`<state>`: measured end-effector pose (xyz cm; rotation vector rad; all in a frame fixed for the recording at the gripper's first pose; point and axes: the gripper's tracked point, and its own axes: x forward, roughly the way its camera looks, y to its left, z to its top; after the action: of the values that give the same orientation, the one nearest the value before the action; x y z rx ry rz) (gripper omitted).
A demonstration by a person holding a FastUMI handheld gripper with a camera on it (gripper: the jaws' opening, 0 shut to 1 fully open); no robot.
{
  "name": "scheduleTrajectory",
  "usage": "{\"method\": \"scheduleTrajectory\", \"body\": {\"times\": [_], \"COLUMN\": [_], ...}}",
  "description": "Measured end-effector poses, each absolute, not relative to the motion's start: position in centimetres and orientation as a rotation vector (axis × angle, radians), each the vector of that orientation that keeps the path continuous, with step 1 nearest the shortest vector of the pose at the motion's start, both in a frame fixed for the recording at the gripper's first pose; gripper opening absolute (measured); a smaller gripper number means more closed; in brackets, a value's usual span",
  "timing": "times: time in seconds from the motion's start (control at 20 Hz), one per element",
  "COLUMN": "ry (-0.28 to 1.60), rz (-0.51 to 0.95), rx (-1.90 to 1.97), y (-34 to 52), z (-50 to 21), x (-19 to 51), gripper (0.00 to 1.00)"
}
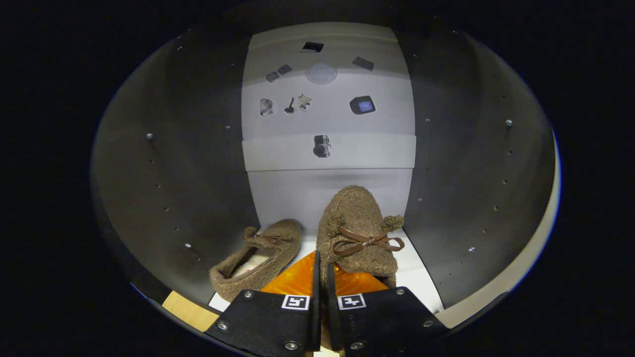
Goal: Open the shoe cabinet door, grab the shoes and put them into the shoe cabinet, then close the shoe cabinet door.
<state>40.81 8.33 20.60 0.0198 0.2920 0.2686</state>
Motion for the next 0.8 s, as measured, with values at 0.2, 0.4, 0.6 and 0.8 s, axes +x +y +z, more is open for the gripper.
{"method": "scheduleTrajectory", "body": {"times": [0.2,0.4,0.6,0.8], "ry": [0.326,0.363,0.396,0.408], "rz": [0.263,0.261,0.257,0.263], "rx": [0.035,0.051,0.074,0.095], "y": [8.6,8.6,8.9,9.5], "z": [18.7,17.0,15.6,15.5], "x": [43.7,45.2,46.0,46.2], "gripper": [0.07,0.07,0.08,0.17]}}
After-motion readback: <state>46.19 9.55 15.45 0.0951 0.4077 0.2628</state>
